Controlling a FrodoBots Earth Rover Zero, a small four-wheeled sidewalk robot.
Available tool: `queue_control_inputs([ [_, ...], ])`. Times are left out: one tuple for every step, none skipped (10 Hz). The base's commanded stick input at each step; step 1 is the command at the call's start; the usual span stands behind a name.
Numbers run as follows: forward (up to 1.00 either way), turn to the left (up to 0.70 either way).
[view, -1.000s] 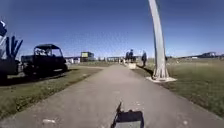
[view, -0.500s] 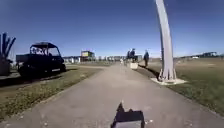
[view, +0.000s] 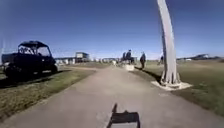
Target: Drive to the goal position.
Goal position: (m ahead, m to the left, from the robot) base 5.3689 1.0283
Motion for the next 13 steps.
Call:
queue_control_inputs([
  [1.00, 0.00],
  [1.00, 0.00],
  [1.00, 0.00],
  [1.00, 0.00],
  [1.00, 0.00],
  [1.00, 0.00],
  [1.00, 0.00],
  [1.00, 0.00],
  [1.00, 0.00],
  [1.00, 0.00],
  [1.00, 0.00],
  [1.00, 0.00],
  [1.00, 0.00],
])
